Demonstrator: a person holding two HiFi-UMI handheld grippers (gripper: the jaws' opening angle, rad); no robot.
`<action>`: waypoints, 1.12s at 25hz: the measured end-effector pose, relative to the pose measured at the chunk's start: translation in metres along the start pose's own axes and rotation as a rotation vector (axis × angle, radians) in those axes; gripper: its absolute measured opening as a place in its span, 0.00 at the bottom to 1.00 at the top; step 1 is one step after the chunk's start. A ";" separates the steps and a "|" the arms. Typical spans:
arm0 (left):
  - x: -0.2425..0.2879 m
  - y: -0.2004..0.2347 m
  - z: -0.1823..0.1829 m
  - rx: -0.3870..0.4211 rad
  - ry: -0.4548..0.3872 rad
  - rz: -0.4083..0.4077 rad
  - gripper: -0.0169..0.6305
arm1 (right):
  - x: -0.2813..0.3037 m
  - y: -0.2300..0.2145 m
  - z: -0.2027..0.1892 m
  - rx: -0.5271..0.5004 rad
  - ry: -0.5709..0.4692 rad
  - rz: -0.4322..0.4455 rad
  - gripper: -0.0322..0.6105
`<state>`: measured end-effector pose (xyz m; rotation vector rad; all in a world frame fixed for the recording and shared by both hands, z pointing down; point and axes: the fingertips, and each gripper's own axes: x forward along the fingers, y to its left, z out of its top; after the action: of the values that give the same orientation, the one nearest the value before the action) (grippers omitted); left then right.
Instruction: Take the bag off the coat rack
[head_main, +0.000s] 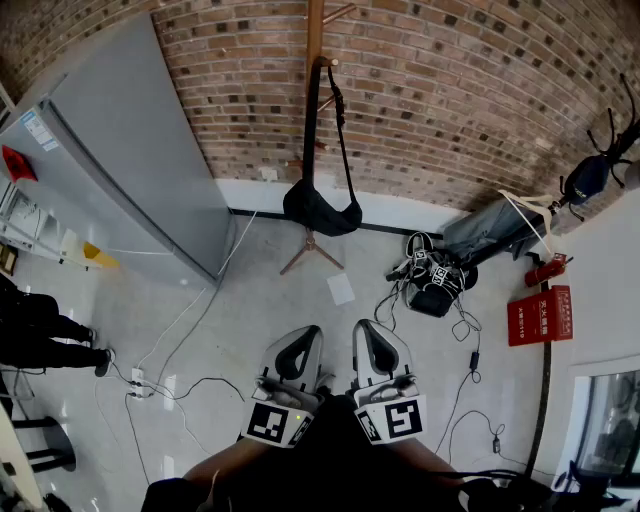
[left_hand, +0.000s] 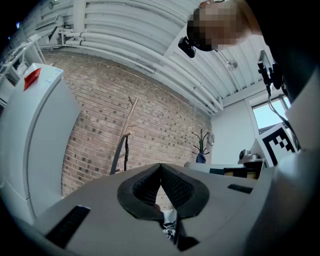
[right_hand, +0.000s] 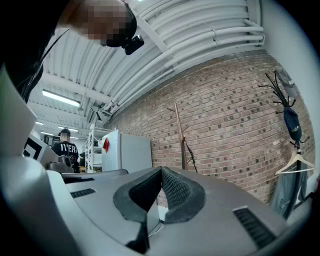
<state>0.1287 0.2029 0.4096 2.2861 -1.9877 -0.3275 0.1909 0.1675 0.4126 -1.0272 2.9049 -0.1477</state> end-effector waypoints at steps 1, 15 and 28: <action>-0.001 0.000 0.000 0.002 -0.003 -0.001 0.05 | 0.000 0.001 0.000 0.000 0.000 0.001 0.08; -0.002 -0.005 0.001 -0.001 -0.015 0.015 0.05 | -0.008 -0.002 -0.005 0.013 0.028 0.009 0.08; 0.007 -0.032 -0.010 -0.007 -0.017 0.027 0.05 | -0.026 -0.019 -0.008 0.028 0.034 0.029 0.08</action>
<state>0.1624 0.2002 0.4123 2.2583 -2.0199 -0.3526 0.2218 0.1698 0.4227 -0.9871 2.9377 -0.2066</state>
